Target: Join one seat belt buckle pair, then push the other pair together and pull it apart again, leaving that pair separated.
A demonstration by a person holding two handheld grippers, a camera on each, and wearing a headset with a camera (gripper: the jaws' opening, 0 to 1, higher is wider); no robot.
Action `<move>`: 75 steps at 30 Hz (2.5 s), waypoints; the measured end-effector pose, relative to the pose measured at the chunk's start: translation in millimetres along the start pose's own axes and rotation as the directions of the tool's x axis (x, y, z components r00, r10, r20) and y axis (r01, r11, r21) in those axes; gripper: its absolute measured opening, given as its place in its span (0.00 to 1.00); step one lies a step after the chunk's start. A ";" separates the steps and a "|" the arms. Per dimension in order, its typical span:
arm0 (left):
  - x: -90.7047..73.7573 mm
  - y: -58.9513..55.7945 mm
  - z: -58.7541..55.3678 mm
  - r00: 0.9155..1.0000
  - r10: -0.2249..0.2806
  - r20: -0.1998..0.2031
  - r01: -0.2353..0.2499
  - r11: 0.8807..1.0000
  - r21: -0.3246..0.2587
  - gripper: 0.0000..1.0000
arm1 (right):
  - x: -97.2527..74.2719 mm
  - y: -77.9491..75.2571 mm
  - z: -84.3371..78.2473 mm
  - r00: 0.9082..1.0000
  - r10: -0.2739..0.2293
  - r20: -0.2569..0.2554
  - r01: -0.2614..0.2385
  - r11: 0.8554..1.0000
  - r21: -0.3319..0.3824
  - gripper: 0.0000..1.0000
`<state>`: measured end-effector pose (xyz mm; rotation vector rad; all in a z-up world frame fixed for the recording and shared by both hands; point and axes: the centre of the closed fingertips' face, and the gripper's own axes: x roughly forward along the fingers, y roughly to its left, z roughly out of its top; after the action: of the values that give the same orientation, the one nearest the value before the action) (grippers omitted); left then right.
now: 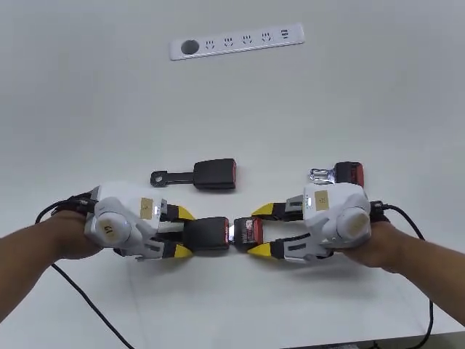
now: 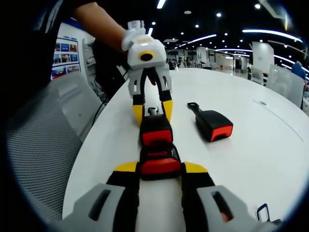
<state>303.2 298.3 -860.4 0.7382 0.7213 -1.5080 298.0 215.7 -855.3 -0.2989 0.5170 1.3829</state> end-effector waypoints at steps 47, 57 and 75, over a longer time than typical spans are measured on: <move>-36.5 26.3 49.3 0.991 0.124 0.046 -0.120 0.989 -0.083 0.74 | -70.4 -48.2 9.9 0.978 -0.207 -0.035 0.208 0.978 0.023 0.66; -47.6 73.2 53.1 0.986 0.166 0.021 -0.164 0.984 -0.062 0.72 | -131.1 -95.1 -22.6 0.950 -0.282 -0.133 0.285 0.958 0.010 0.65; 2.1 103.5 36.8 0.996 0.089 -0.027 -0.091 0.993 -0.079 0.67 | -149.0 -101.9 -57.5 0.949 -0.231 -0.217 0.260 0.958 0.119 0.63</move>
<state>405.1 261.6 -841.9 0.7195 0.7521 -1.3834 372.8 42.5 -837.8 -0.3734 0.7203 1.0715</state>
